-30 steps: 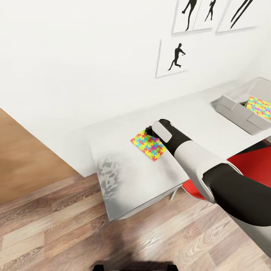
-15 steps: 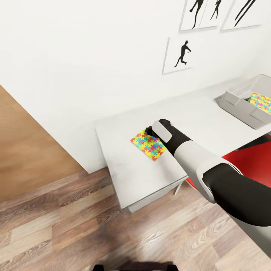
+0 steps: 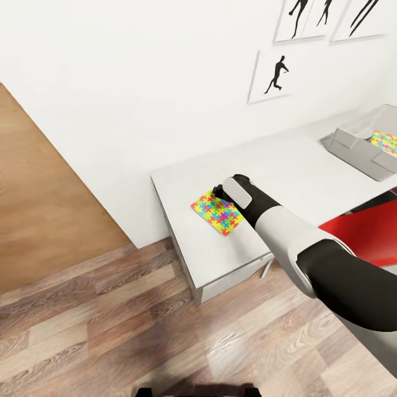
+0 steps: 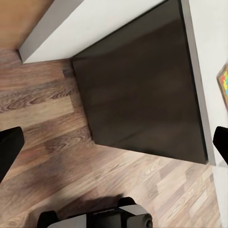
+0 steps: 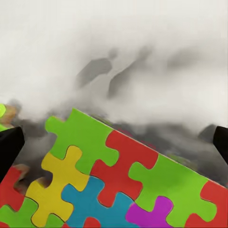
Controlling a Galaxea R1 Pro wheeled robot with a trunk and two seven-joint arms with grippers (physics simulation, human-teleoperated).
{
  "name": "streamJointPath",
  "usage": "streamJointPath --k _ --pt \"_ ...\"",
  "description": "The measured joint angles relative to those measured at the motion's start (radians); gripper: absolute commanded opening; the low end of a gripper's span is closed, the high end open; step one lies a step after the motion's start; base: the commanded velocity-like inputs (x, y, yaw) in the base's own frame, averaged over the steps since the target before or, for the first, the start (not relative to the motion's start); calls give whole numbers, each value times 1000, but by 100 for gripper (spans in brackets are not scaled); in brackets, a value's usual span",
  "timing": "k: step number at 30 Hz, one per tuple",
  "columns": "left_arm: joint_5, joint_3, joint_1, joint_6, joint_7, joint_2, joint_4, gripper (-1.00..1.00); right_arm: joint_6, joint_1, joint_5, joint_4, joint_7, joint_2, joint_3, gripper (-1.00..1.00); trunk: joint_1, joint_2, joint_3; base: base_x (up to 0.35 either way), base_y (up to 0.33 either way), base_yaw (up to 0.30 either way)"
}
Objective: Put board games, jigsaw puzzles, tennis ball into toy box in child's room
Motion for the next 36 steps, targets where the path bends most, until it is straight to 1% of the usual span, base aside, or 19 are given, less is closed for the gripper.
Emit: streamJointPath --k 5,9,12,31,33,36 --pt "1 0 0 0 0 1 0 100 3 0 6 1 0 0 0 100 0 0 0 -93 140 0" --pt "1 0 0 0 0 1 0 100 0 0 0 1 0 0 0 100 0 0 0 -37 89 0" --pt "2 0 0 0 0 0 0 100 2 0 4 1 0 0 0 100 0 0 0 -50 160 0" --pt "2 0 0 1 0 0 0 100 3 0 5 1 0 0 0 100 0 0 0 -4 111 0" --pt "2 0 0 1 0 0 0 100 1 -1 -1 1 1 0 0 100 0 0 0 -58 77 0" --pt "2 0 0 2 0 1 0 100 3 0 4 1 0 0 0 100 0 0 0 -105 133 0"
